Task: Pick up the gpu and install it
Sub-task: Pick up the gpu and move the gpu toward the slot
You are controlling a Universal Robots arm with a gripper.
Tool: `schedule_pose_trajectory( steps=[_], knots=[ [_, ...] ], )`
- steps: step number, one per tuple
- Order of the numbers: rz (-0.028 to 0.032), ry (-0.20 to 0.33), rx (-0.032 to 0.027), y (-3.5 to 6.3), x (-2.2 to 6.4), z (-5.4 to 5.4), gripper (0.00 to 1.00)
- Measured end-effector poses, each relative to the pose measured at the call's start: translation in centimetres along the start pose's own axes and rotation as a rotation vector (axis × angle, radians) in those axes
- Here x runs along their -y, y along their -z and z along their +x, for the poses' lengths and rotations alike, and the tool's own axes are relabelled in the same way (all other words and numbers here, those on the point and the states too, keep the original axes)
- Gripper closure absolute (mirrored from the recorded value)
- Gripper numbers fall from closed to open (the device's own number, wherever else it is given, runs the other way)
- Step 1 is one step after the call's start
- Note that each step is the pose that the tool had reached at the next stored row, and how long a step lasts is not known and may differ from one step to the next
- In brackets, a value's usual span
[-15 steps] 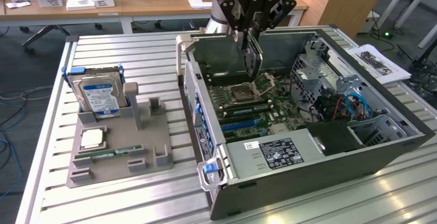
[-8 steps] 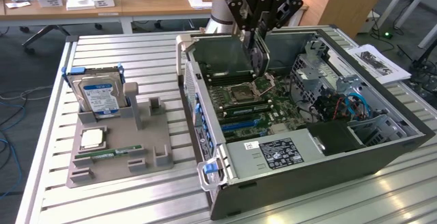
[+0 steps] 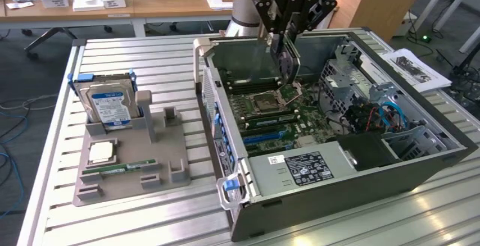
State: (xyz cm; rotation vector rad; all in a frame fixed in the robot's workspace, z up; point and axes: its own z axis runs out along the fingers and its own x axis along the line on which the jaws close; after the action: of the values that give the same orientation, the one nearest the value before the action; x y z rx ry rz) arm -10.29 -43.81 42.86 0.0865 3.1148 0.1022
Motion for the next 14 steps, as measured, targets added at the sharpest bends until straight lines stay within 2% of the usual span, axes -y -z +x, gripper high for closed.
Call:
schedule_pose_trajectory(
  steps=[7,14],
  knots=[
    [0.0001,0.0,0.0,0.0,-0.01,-0.09,0.73],
    [0.0001,0.0,-0.0001,-0.03,-0.07,-0.99,0.73]
  ],
)
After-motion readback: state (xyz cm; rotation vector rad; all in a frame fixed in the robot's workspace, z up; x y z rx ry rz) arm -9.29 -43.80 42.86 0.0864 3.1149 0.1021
